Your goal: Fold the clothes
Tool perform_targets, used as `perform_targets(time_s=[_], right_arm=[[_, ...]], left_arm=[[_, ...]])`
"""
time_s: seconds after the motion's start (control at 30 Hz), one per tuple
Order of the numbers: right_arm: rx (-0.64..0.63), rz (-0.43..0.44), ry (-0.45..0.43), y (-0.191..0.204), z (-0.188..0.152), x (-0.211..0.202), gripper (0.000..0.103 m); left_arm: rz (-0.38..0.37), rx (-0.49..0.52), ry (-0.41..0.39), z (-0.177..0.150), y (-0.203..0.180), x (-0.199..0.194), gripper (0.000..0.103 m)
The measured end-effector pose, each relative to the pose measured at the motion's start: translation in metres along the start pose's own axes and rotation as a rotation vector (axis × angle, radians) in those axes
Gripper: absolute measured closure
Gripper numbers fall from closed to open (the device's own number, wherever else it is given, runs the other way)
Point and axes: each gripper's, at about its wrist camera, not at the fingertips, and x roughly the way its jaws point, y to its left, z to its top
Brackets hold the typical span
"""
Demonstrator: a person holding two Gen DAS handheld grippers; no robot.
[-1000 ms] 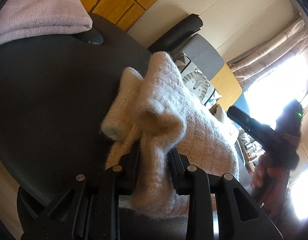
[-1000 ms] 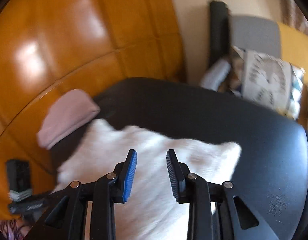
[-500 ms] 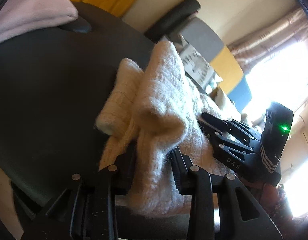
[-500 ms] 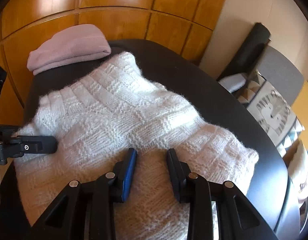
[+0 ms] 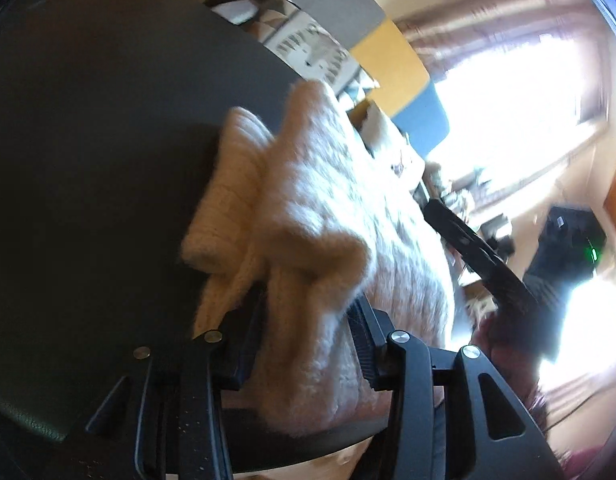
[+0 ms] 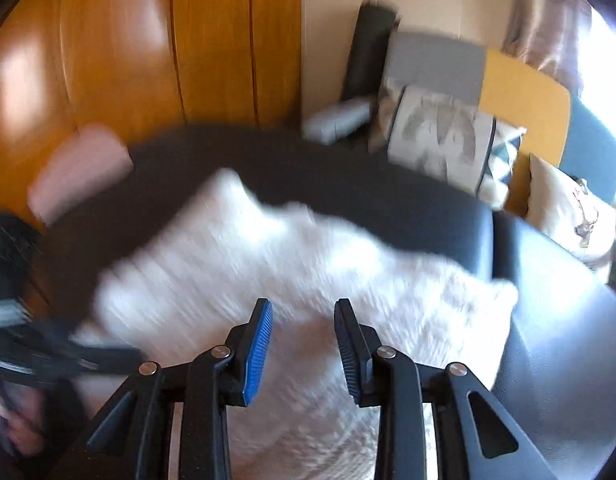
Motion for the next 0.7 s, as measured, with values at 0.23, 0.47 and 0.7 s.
perform_targets(time_s=[0.23, 0.47, 0.7], right_arm=[[-0.149, 0.058, 0.122, 0.044, 0.026, 0.056, 0.075], [-0.176, 0.049, 0.207, 0.067, 0.024, 0.115, 0.073], [-0.034, 0.148, 0.04, 0.041, 0.033, 0.074, 0.072]], left_arm=[[0.08, 0.095, 0.041, 0.002, -0.006, -0.006, 0.059], [0.094, 0.075, 0.006, 0.004, 0.004, -0.026, 0.059], [0.162, 0.147, -0.094, 0.008, 0.002, -0.069, 0.058]])
